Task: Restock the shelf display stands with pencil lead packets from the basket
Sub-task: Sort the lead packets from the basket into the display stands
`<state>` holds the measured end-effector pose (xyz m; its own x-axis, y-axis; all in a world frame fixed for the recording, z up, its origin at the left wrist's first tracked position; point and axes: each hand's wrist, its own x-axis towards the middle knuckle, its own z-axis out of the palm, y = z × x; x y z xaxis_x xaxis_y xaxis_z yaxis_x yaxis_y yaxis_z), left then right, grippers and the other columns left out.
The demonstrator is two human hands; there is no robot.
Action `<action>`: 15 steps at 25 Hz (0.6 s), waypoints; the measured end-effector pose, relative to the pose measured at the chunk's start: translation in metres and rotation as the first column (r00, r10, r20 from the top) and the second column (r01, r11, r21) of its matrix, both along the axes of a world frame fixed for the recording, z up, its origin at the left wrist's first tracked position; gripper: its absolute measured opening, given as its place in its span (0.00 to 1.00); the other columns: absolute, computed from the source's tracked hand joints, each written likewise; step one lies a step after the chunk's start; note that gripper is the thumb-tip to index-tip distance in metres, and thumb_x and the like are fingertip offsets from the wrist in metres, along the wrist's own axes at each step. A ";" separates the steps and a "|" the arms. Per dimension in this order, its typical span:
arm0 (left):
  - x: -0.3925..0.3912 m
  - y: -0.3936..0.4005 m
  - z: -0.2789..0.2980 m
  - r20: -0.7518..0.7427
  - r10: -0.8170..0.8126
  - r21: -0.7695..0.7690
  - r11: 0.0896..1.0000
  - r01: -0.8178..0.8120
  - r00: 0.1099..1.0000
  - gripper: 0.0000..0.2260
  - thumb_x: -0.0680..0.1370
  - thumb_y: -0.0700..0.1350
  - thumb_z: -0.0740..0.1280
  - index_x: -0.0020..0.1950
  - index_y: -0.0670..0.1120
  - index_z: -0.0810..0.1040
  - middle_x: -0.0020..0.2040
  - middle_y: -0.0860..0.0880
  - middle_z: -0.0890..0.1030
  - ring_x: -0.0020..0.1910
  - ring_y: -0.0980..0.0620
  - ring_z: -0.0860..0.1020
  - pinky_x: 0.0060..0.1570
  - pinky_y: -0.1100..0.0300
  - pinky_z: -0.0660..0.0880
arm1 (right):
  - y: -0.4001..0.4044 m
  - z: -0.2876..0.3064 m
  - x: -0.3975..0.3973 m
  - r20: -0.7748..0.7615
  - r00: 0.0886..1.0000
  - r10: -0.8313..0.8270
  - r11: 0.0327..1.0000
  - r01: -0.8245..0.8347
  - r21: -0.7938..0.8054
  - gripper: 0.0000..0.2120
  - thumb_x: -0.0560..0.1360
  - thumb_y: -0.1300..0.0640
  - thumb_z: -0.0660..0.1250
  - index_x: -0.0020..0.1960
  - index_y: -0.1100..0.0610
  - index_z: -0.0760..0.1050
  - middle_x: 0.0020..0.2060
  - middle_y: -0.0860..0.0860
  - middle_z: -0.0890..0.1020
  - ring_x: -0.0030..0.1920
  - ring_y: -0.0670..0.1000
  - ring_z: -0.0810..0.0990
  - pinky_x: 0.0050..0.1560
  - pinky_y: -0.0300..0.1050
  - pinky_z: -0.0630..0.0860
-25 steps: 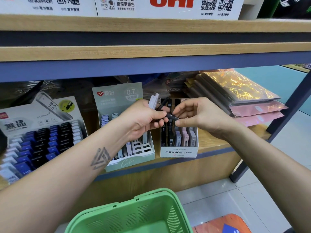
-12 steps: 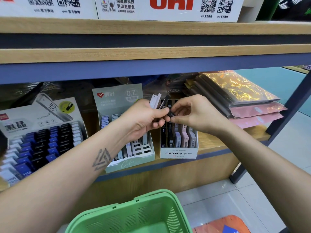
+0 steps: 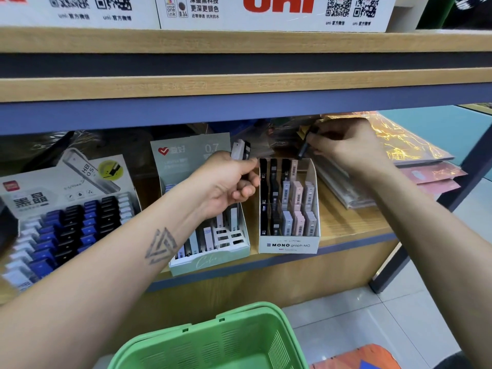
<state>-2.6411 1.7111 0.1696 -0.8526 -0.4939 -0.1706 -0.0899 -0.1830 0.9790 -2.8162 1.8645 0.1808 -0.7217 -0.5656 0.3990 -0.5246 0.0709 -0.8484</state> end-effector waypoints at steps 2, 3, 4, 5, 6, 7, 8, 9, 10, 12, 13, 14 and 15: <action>0.001 0.001 -0.002 0.045 -0.028 -0.034 0.999 0.029 0.999 0.12 0.84 0.40 0.60 0.47 0.32 0.75 0.31 0.42 0.80 0.21 0.55 0.69 0.18 0.67 0.63 | -0.011 -0.007 -0.004 -0.111 0.994 -0.024 0.999 0.028 0.039 0.09 0.75 0.65 0.73 0.55 0.58 0.81 0.45 0.50 0.86 0.46 0.51 0.85 0.50 0.48 0.83; 0.001 0.001 -0.003 0.058 -0.038 -0.039 0.998 0.040 0.998 0.13 0.85 0.40 0.60 0.45 0.33 0.74 0.32 0.40 0.81 0.21 0.55 0.70 0.19 0.67 0.64 | -0.016 -0.010 -0.005 -0.167 0.985 -0.030 0.997 0.042 0.069 0.10 0.74 0.65 0.74 0.53 0.55 0.80 0.44 0.48 0.84 0.46 0.51 0.85 0.51 0.51 0.83; 0.001 0.001 -0.004 0.063 -0.045 -0.035 0.998 0.047 0.997 0.12 0.85 0.39 0.60 0.44 0.34 0.73 0.33 0.39 0.81 0.21 0.54 0.70 0.19 0.67 0.65 | -0.019 -0.012 -0.004 -0.214 0.976 -0.029 0.993 0.053 0.107 0.11 0.74 0.65 0.74 0.52 0.53 0.79 0.42 0.46 0.83 0.45 0.50 0.84 0.51 0.51 0.82; 0.001 0.000 -0.005 0.067 -0.049 -0.029 0.998 0.051 0.997 0.11 0.84 0.39 0.60 0.45 0.34 0.73 0.35 0.38 0.82 0.22 0.54 0.71 0.19 0.67 0.65 | -0.021 -0.015 -0.003 -0.256 0.966 -0.024 0.987 0.063 0.146 0.11 0.74 0.65 0.74 0.51 0.52 0.79 0.42 0.45 0.82 0.45 0.49 0.83 0.51 0.50 0.82; 0.001 0.000 -0.005 0.068 -0.051 -0.023 0.998 0.053 0.996 0.10 0.84 0.39 0.60 0.47 0.35 0.72 0.35 0.38 0.82 0.22 0.54 0.71 0.19 0.67 0.66 | -0.024 -0.019 -0.002 -0.287 0.958 -0.019 0.982 0.073 0.177 0.10 0.74 0.64 0.74 0.51 0.52 0.79 0.42 0.45 0.82 0.46 0.48 0.82 0.52 0.48 0.81; 0.001 -0.001 -0.006 0.067 -0.051 -0.020 0.998 0.053 0.996 0.08 0.84 0.39 0.61 0.48 0.35 0.72 0.36 0.38 0.82 0.23 0.53 0.71 0.19 0.67 0.66 | -0.026 -0.024 -0.001 -0.313 0.950 -0.021 0.975 0.088 0.202 0.10 0.75 0.64 0.73 0.52 0.52 0.80 0.44 0.47 0.83 0.47 0.48 0.82 0.53 0.47 0.81; 0.001 -0.001 -0.006 0.065 -0.051 -0.017 0.998 0.052 0.997 0.08 0.84 0.39 0.61 0.49 0.35 0.71 0.36 0.38 0.82 0.23 0.53 0.71 0.20 0.67 0.66 | -0.027 -0.027 -0.001 -0.336 0.942 -0.023 0.969 0.104 0.223 0.09 0.75 0.63 0.73 0.54 0.54 0.81 0.47 0.50 0.84 0.48 0.49 0.82 0.54 0.48 0.80; 0.001 -0.002 -0.006 0.062 -0.053 -0.013 0.998 0.054 0.997 0.08 0.84 0.39 0.61 0.48 0.35 0.72 0.36 0.38 0.82 0.24 0.53 0.71 0.20 0.67 0.66 | -0.029 -0.030 0.000 -0.358 0.934 -0.025 0.961 0.120 0.247 0.10 0.76 0.63 0.73 0.56 0.56 0.82 0.50 0.52 0.85 0.50 0.50 0.82 0.55 0.48 0.80; 0.001 -0.003 -0.007 0.058 -0.056 -0.007 0.998 0.056 0.997 0.08 0.84 0.39 0.61 0.48 0.36 0.72 0.36 0.39 0.82 0.24 0.53 0.71 0.20 0.67 0.66 | -0.031 -0.032 0.000 -0.373 0.927 -0.026 0.952 0.137 0.274 0.10 0.76 0.62 0.72 0.57 0.57 0.82 0.52 0.53 0.85 0.50 0.50 0.82 0.55 0.47 0.79; 0.001 -0.004 -0.007 0.055 -0.067 0.002 0.998 0.067 0.996 0.07 0.84 0.38 0.61 0.48 0.36 0.72 0.36 0.39 0.82 0.25 0.53 0.72 0.21 0.67 0.66 | -0.034 -0.038 0.001 -0.397 0.917 -0.034 0.930 0.174 0.323 0.11 0.77 0.62 0.72 0.59 0.57 0.82 0.53 0.54 0.85 0.50 0.50 0.81 0.53 0.44 0.77; 0.001 -0.003 -0.008 0.055 -0.074 0.003 0.997 0.074 0.996 0.07 0.84 0.38 0.61 0.48 0.36 0.72 0.36 0.39 0.82 0.25 0.53 0.72 0.21 0.67 0.66 | -0.036 -0.040 0.002 -0.409 0.912 -0.033 0.922 0.186 0.340 0.11 0.77 0.62 0.72 0.59 0.58 0.82 0.53 0.54 0.84 0.49 0.49 0.80 0.51 0.43 0.76; 0.001 -0.003 -0.008 0.054 -0.081 0.008 0.997 0.081 0.995 0.06 0.84 0.38 0.62 0.49 0.36 0.72 0.36 0.39 0.81 0.25 0.53 0.72 0.21 0.67 0.66 | -0.037 -0.041 0.002 -0.425 0.905 -0.031 0.916 0.196 0.351 0.11 0.76 0.62 0.72 0.59 0.58 0.82 0.53 0.55 0.84 0.49 0.49 0.80 0.50 0.42 0.74; 0.000 -0.003 -0.009 0.051 -0.088 0.019 0.996 0.087 0.995 0.05 0.83 0.38 0.62 0.51 0.36 0.72 0.37 0.38 0.81 0.25 0.53 0.72 0.21 0.67 0.66 | -0.038 -0.042 0.003 -0.442 0.896 -0.035 0.913 0.209 0.352 0.11 0.76 0.62 0.73 0.58 0.58 0.82 0.53 0.55 0.84 0.49 0.50 0.80 0.49 0.41 0.73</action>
